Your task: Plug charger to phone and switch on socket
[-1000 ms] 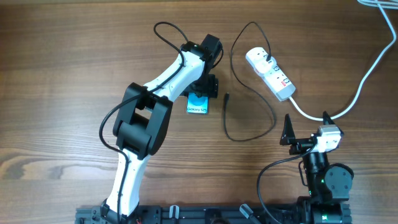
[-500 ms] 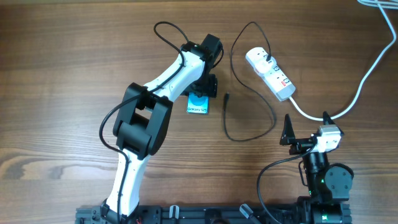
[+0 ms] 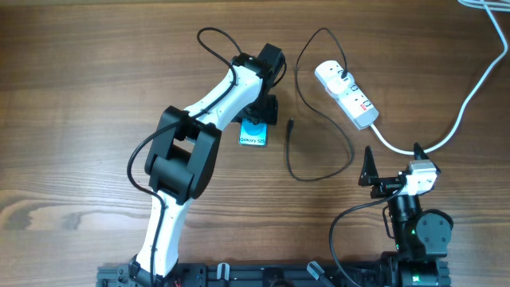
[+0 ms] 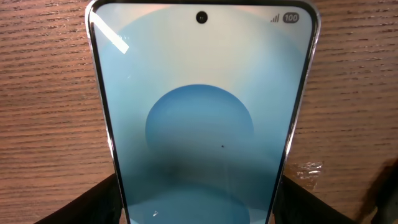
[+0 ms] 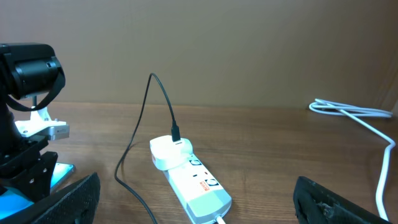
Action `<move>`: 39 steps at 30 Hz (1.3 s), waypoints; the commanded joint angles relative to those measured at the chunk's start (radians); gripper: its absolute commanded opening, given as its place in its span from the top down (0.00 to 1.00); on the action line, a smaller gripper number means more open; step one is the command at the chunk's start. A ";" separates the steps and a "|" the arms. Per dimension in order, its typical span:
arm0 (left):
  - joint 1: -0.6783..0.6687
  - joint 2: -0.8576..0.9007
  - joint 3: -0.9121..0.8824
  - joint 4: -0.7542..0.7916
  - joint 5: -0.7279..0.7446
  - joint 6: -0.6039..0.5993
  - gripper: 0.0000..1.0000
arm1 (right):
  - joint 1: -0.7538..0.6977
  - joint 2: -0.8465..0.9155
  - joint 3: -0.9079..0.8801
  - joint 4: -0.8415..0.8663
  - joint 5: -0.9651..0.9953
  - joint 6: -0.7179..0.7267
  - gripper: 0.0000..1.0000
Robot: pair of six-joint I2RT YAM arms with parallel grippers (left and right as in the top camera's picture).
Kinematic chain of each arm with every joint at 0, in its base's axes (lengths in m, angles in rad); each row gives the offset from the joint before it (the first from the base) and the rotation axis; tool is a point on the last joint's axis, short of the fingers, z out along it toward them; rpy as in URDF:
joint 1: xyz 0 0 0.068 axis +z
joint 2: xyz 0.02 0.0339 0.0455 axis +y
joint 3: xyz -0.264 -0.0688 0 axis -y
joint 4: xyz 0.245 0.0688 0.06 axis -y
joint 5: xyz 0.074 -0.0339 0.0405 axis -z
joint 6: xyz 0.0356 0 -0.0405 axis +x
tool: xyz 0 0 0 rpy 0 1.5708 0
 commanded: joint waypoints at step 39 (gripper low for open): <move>0.381 -0.200 -0.003 -0.072 1.483 -0.172 0.36 | -0.004 -0.005 -0.002 0.002 0.013 0.013 0.00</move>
